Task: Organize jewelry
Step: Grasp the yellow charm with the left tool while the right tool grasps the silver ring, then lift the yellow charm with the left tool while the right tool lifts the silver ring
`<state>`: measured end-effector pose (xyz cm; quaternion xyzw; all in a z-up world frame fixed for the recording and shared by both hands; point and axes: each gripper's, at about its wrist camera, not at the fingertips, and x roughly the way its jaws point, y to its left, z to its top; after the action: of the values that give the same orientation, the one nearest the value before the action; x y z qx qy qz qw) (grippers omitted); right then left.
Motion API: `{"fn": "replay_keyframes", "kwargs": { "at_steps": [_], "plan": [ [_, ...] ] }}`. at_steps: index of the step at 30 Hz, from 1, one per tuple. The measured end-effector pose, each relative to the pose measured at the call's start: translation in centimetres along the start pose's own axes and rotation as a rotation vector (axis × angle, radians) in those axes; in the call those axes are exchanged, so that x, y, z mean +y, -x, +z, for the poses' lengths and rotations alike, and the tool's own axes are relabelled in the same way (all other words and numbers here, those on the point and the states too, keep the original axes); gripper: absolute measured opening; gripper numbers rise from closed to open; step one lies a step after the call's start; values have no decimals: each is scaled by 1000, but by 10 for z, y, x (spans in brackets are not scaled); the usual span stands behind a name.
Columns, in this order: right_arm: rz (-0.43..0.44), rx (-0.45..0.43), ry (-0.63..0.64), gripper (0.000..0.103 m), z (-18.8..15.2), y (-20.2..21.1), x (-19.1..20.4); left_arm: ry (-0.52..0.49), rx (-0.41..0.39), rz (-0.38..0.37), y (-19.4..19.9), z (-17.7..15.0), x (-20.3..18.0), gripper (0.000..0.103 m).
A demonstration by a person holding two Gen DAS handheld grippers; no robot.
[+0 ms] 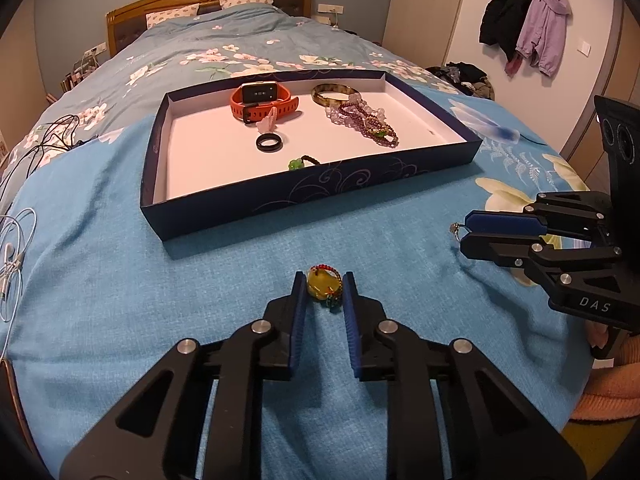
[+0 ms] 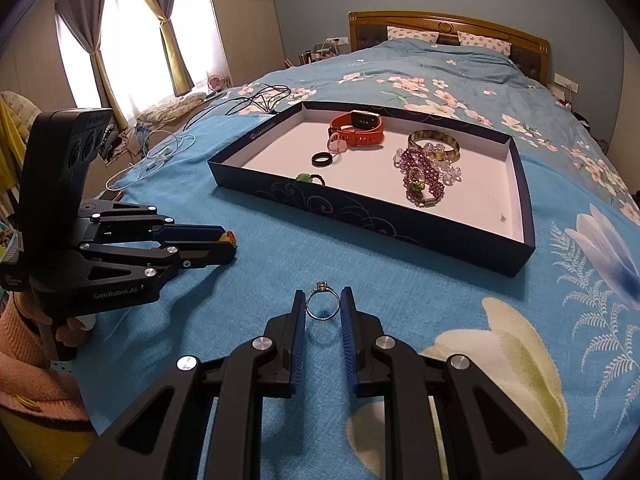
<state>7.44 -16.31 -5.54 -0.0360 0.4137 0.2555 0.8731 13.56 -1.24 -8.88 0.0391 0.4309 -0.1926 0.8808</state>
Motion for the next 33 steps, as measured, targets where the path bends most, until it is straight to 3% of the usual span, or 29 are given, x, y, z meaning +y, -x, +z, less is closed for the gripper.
{"fn": "replay_keyframes", "kwargs": {
  "at_steps": [33],
  "plan": [
    [13,-99,-49,16,8,18,-12,-14,-120,0,39,9,-11,18]
  ]
}}
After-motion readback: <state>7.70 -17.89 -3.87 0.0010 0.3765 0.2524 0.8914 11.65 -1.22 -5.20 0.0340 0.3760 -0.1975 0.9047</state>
